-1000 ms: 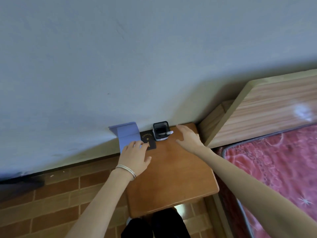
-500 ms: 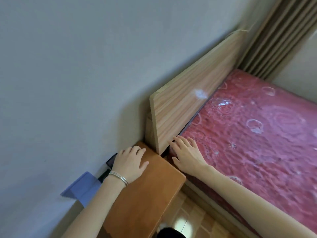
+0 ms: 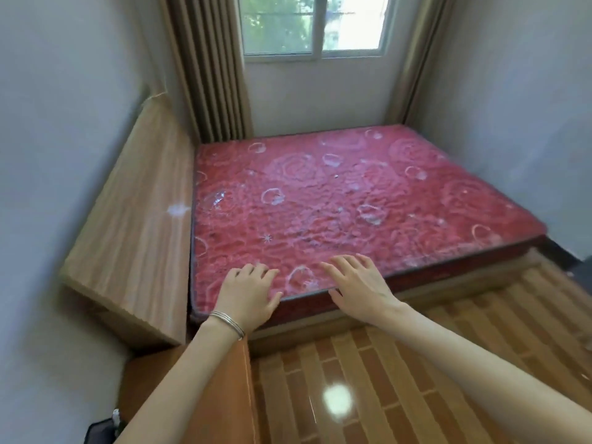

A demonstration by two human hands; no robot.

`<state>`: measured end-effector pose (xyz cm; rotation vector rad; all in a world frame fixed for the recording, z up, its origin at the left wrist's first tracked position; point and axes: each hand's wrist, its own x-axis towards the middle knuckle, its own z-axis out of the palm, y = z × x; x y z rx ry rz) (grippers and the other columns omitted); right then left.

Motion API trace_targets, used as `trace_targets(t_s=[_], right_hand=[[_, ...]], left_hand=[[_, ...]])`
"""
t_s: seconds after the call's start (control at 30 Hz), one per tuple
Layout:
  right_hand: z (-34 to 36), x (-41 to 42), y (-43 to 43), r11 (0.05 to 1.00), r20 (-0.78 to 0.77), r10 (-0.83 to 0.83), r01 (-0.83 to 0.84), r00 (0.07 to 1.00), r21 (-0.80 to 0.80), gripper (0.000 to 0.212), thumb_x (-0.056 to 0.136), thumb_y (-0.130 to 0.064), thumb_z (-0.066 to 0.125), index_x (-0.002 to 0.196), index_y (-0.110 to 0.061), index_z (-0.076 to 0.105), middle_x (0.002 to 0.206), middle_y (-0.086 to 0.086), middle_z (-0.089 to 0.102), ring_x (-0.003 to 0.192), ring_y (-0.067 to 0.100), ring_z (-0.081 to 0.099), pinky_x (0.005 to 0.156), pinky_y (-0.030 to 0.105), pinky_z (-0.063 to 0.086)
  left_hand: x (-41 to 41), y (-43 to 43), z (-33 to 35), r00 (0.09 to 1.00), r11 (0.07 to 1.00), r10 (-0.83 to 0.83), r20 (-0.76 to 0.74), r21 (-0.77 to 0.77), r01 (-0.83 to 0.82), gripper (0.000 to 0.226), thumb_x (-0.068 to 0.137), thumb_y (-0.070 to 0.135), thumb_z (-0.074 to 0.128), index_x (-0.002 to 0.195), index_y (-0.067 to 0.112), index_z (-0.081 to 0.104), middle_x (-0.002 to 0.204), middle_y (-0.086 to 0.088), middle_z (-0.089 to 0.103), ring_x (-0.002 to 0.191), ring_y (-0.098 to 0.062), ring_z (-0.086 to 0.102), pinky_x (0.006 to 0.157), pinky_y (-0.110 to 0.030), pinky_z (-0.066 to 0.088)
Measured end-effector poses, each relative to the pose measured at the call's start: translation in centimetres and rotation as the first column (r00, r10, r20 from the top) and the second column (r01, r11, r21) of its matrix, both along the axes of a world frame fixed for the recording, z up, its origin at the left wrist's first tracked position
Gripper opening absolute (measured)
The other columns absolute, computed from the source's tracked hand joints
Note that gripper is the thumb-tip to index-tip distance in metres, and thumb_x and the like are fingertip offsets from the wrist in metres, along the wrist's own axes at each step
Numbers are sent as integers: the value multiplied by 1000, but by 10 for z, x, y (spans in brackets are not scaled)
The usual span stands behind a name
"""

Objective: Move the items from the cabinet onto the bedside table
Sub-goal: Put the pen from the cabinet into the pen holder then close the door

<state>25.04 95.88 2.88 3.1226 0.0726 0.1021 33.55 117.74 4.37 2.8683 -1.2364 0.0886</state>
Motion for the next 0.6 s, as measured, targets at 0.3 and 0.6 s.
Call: trace_targets(t_s=[0.3, 0.6], right_hand=[[16, -219, -112, 834, 7, -551, 550, 834, 35, 55, 87, -27, 52, 139, -15, 39, 141, 9, 42, 132, 24, 35, 109, 42, 25], [38, -499, -155, 503, -52, -863, 864, 503, 11, 55, 93, -34, 42, 144, -22, 25, 148, 3, 30, 136, 20, 24, 110, 39, 19]], left_hand=[[-125, -196, 14, 829, 830, -551, 93, -42, 556, 43, 59, 37, 79, 96, 17, 70, 92, -2, 68, 84, -26, 64, 66, -37, 52], [-362, -332, 20, 550, 547, -835, 23, -88, 833, 43, 70, 41, 61, 108, 20, 65, 104, -1, 65, 94, -25, 61, 73, -38, 50]])
